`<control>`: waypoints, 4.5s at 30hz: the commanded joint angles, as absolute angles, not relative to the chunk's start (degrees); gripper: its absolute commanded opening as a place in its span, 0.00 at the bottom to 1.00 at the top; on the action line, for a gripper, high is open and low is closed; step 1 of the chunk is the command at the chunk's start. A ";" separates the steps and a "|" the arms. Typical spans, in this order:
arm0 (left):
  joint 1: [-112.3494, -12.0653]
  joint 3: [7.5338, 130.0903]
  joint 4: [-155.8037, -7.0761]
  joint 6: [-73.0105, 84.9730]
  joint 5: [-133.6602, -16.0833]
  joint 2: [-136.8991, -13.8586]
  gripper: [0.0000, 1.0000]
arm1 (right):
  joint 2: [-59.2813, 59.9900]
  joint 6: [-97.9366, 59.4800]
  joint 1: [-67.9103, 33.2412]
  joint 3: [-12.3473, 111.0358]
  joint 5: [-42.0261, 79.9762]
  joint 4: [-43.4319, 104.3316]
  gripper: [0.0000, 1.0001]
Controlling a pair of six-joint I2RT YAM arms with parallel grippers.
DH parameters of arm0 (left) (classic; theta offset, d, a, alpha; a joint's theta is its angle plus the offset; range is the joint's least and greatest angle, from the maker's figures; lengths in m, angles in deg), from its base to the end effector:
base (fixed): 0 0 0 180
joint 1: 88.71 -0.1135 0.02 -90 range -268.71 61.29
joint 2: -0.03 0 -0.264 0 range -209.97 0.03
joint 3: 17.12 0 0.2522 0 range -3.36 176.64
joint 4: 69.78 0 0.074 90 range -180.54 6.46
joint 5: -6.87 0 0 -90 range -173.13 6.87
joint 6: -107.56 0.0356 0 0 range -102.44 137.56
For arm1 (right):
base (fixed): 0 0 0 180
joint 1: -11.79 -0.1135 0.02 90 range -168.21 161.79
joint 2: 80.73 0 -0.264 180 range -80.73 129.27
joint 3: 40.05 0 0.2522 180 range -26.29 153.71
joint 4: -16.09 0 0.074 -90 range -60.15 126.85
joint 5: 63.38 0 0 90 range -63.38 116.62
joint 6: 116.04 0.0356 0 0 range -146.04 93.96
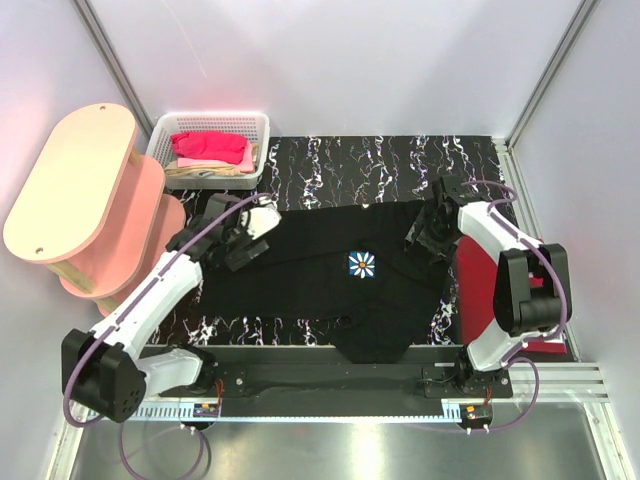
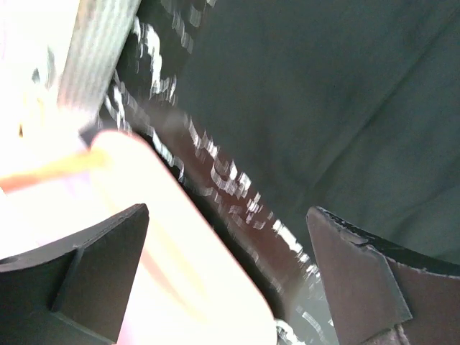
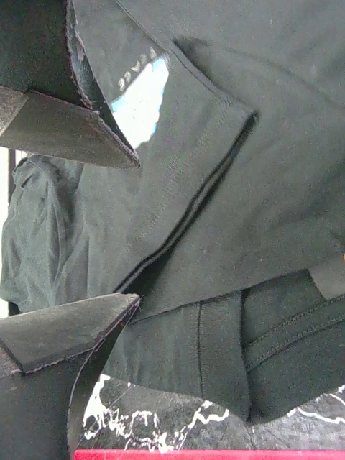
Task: Fold and stack the t-shirts
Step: Fold the tshirt
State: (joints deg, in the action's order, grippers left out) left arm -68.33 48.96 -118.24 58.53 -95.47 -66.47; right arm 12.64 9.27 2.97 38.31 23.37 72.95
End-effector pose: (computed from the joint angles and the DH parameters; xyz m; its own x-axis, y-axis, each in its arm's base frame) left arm 0.2262 -0.0759 0.2718 -0.3965 0.8306 -0.3910 0.6204 0.5564 0.5528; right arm 0.3092 0.0500 0.2076 -0.8649 0.4498 -0.2228 0.4037 0.8871 0.2238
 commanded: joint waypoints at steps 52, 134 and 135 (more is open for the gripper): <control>-73.94 56.48 -116.59 46.92 -99.74 -89.23 0.99 | 2.34 13.50 -13.74 37.27 21.79 73.90 0.77; -79.92 61.51 -121.95 42.26 -90.61 -101.75 0.00 | 14.11 20.45 -32.86 23.19 20.02 62.73 0.67; -80.18 61.59 -122.04 42.08 -90.34 -101.75 0.00 | 14.11 20.54 -32.94 23.11 20.02 62.73 0.67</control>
